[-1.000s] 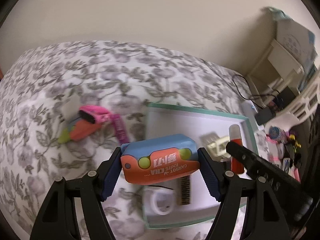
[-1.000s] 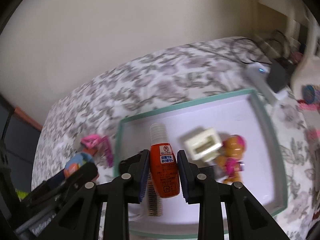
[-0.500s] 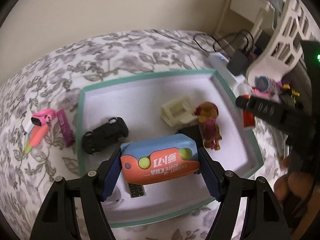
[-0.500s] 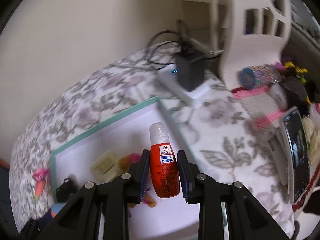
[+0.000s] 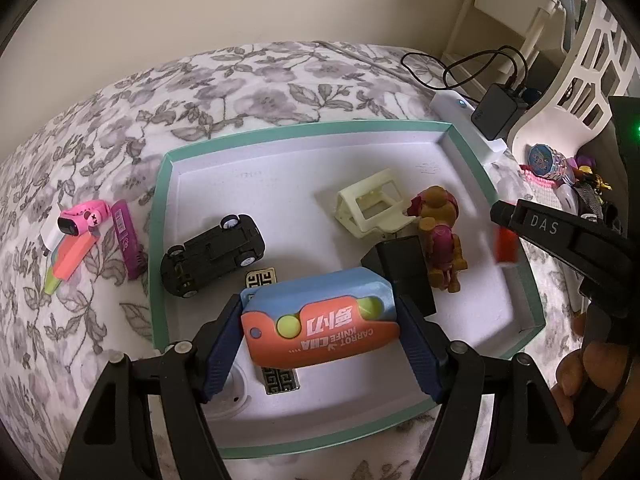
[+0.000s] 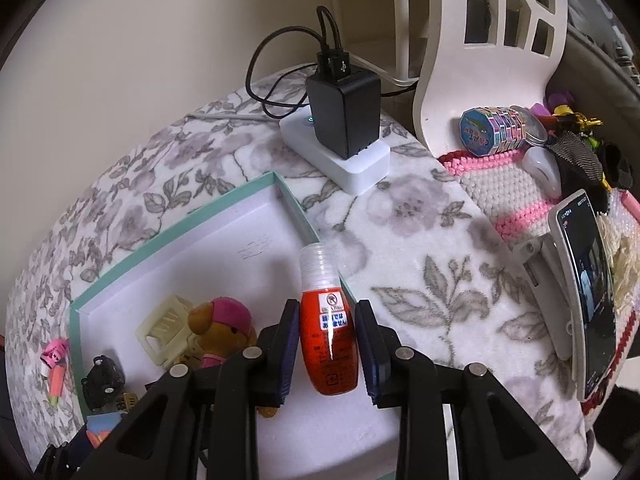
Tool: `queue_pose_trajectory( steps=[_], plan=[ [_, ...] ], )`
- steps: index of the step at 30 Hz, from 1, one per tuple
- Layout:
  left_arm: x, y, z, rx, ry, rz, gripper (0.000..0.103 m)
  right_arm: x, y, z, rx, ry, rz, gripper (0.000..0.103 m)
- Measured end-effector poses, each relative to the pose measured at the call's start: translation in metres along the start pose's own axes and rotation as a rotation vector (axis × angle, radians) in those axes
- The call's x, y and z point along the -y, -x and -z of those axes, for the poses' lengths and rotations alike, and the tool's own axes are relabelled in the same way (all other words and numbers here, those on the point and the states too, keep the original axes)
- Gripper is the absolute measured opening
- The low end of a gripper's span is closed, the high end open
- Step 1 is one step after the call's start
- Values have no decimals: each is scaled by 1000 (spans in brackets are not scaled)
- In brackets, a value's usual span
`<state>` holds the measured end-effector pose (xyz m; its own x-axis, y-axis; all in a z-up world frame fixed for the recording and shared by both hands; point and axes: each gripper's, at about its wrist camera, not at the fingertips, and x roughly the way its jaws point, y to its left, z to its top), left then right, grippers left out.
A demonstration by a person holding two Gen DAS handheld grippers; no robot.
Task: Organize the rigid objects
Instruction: 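Lower the carrot toy into the tray and open the left gripper while the right lowers the bottle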
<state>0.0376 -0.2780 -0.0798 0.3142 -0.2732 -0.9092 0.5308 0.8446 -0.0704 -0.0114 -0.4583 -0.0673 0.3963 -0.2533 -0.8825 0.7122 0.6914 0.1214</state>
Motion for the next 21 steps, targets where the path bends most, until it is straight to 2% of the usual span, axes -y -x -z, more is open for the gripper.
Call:
queue_pose_trajectory(
  steps=[8,11,15,18,20,21],
  plan=[
    [1,5,-3,13,-15,-26,77,-2,1,0,2,13,2,30],
    [-3,9,-6,31,1,-32,82,-5,1,-1,3,31,5,30],
    [-12,14,-10,48,33,-43,83,-10,0,0,-1,63,16,31],
    [-20,16,-13,58,52,-67,87,-14,-3,2,-13,85,20,39],
    [-27,17,-14,62,72,-81,87,-17,-4,3,-15,102,34,51],
    [-31,17,-14,63,85,-87,87,-17,-4,3,-13,107,37,51]
  ],
)
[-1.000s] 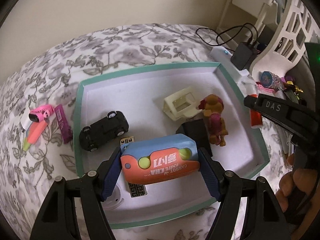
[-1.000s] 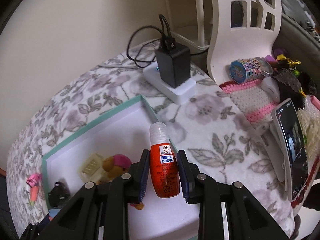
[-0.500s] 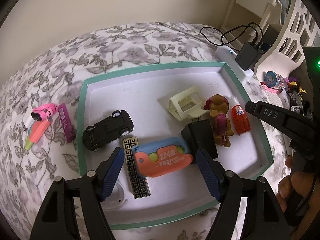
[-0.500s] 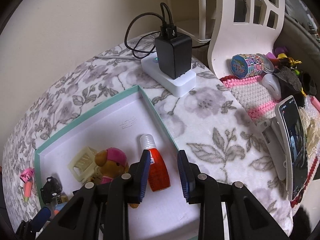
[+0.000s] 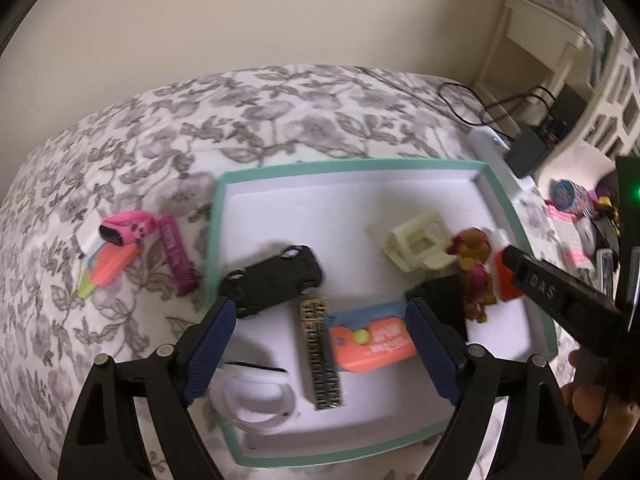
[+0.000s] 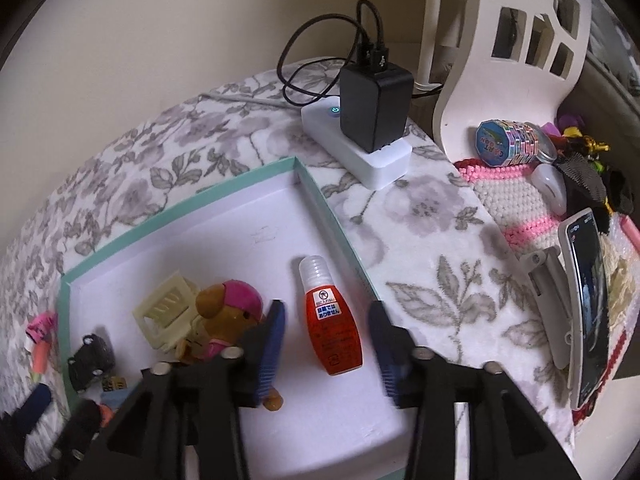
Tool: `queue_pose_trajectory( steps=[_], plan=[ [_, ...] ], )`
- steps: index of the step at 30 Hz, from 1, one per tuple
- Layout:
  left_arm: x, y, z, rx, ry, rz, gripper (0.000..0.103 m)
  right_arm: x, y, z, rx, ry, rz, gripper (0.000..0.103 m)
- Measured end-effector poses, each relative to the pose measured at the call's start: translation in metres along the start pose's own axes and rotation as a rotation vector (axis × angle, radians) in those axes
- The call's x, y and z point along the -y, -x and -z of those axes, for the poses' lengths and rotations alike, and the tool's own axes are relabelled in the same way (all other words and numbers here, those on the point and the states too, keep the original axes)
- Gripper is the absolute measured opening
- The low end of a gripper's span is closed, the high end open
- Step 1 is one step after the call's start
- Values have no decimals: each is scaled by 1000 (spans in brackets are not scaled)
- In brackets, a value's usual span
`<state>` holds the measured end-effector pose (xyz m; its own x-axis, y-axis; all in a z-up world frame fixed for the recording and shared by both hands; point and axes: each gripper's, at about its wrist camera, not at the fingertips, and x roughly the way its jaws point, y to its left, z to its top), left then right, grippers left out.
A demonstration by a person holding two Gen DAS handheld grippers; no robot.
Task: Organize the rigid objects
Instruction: 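Lower the carrot toy into the tray and open the left gripper while the right lowers the bottle, then move both grippers back over the pile of objects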
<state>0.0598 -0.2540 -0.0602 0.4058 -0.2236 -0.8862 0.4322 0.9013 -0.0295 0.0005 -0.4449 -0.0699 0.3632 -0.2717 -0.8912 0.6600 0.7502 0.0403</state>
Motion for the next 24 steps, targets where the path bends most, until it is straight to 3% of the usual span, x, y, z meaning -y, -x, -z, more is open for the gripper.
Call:
queue_pose_trajectory(
  steps=[1,4,6,16,24],
  plan=[
    [-3,0,-1,1,12,-3,87,0,1,0,4,2,2,52],
    [-16,2,-5,9,56,-16,88,-1,5,0,30,8,16,67],
    [-25,4,-6,16,85,-23,95,-3,7,-1,41,17,15,70],
    [-67,10,-16,40,217,-78,95,-23,14,0,82,97,12,102],
    [-112,17,-20,53,347,-81,95,-47,32,3,123,134,-98,103]
  ],
)
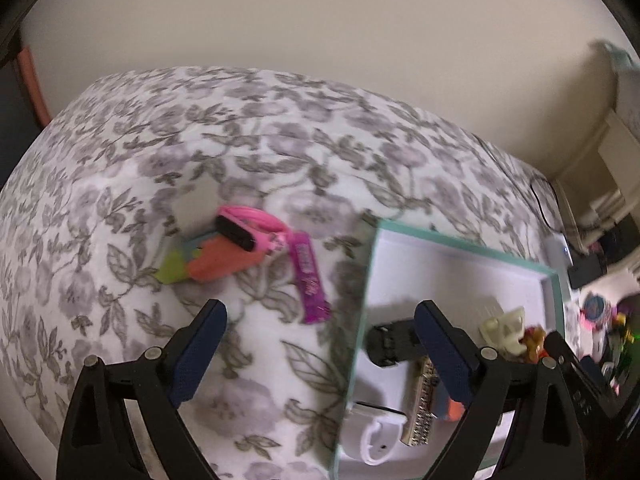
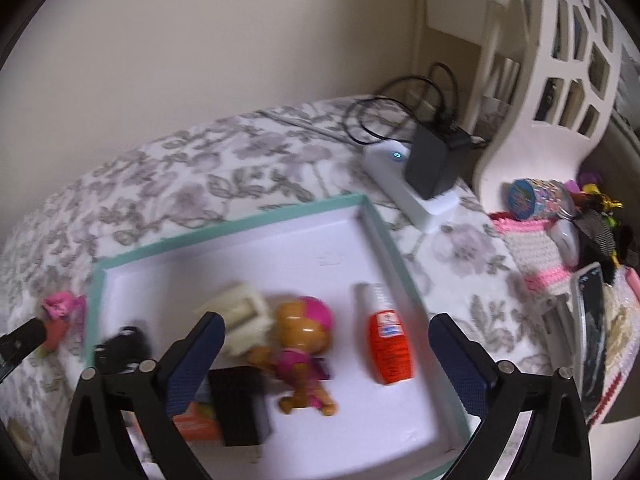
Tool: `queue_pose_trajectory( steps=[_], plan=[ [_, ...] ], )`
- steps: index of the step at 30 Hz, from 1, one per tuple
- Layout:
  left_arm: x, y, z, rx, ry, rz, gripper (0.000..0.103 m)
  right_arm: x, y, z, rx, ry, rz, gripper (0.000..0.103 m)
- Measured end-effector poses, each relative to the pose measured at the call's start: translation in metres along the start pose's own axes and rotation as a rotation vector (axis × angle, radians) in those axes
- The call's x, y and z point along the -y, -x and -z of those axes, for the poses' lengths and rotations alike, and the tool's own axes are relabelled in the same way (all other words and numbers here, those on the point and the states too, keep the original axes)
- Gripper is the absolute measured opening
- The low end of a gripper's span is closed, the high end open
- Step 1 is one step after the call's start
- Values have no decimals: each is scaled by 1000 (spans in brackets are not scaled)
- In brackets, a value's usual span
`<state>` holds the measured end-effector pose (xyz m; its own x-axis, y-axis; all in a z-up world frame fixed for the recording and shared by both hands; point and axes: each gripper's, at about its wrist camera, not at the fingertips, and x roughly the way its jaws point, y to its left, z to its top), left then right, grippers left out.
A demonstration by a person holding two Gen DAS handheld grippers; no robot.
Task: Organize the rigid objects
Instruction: 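Move both grippers back over the pile of objects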
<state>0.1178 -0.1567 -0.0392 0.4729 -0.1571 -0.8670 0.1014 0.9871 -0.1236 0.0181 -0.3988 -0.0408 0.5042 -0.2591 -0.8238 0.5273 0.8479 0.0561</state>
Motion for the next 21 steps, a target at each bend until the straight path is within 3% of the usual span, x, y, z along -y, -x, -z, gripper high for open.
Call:
queue_pose_trajectory(
  steps=[8,16,21],
  plan=[
    [-44,11,-17,60,87,-67,95,-45,17,1,54,69,-103,103],
    [-87,19,-26,109,170,-94,95,-91,17,13,31,155,-190,103],
    [-107,22,-30,150,195,-120,95,-113,22,22,75,218,-203,103]
  ],
)
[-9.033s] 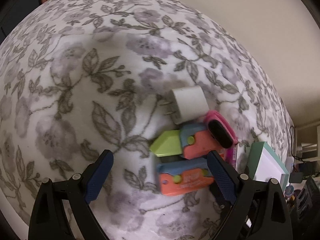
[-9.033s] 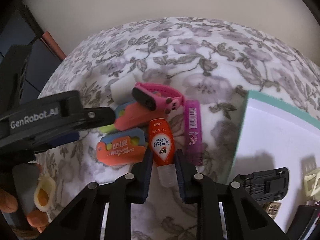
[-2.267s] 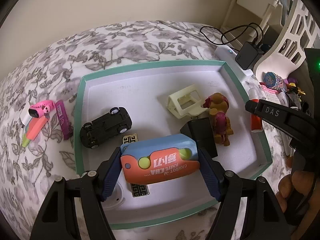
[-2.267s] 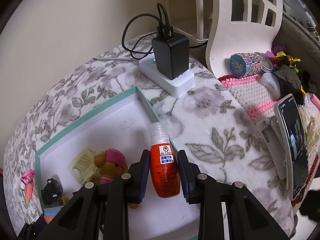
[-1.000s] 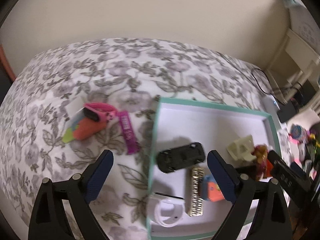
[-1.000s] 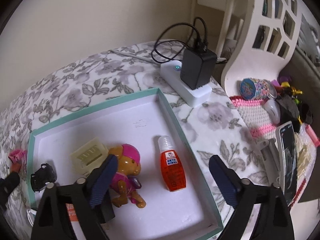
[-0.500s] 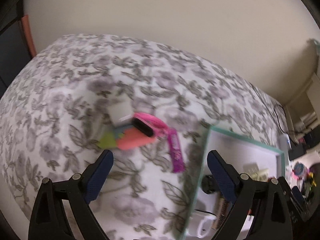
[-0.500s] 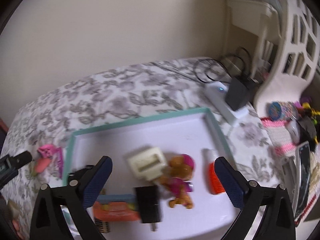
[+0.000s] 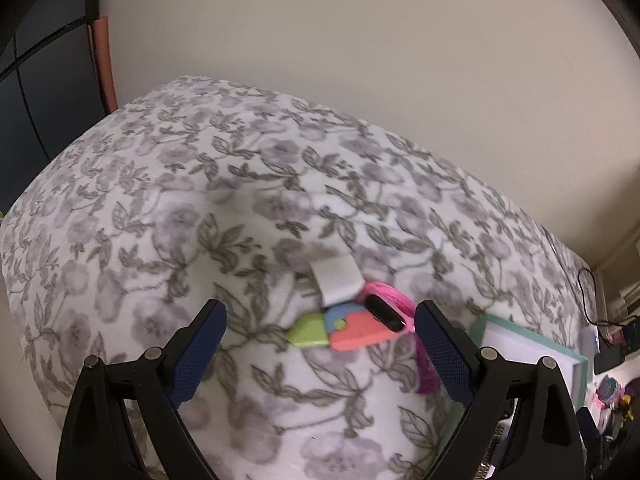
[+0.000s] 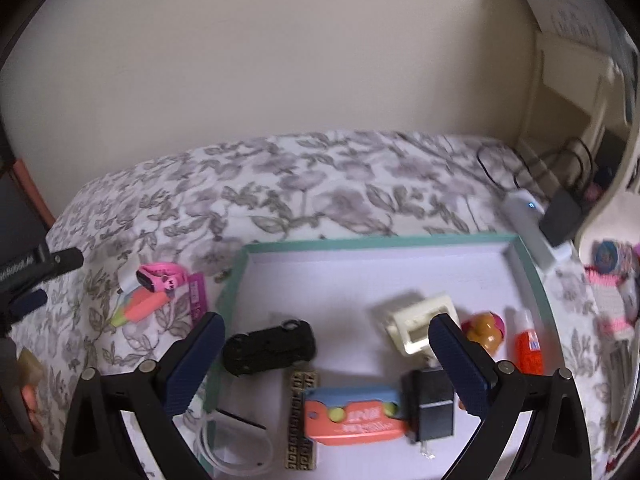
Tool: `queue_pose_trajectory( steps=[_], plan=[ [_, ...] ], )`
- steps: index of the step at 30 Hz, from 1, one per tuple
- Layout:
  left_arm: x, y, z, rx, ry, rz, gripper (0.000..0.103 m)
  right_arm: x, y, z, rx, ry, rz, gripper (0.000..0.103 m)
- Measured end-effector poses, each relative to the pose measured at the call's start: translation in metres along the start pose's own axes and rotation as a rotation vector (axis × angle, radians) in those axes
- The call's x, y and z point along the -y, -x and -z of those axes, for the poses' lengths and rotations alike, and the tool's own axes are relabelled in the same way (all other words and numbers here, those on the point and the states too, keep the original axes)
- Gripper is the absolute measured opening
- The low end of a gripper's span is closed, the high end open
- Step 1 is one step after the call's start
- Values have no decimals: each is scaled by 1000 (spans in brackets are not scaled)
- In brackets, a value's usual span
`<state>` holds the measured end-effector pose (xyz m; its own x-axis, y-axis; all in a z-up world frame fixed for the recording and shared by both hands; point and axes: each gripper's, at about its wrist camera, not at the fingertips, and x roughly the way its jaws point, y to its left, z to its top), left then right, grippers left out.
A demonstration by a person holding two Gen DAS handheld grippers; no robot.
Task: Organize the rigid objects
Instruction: 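Move both grippers back over the pile of objects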
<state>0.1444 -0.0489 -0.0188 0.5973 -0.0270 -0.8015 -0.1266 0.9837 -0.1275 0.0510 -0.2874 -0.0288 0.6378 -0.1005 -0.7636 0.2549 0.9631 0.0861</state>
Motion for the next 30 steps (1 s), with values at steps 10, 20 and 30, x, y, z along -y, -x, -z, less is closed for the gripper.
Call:
queue_pose_trajectory(
  steps=[10,20,30],
  plan=[
    [-46,-7,-14,1,111,3,95,-34,-16,3,-93,38,-129,103],
    [-64,-27,-26,-77,130,31,95,-80,-35,-8,-127,107,-229,103],
    [-63,-69,-32,-202,149,44,95,-110,-76,-24,-187,106,-282,103]
  ],
)
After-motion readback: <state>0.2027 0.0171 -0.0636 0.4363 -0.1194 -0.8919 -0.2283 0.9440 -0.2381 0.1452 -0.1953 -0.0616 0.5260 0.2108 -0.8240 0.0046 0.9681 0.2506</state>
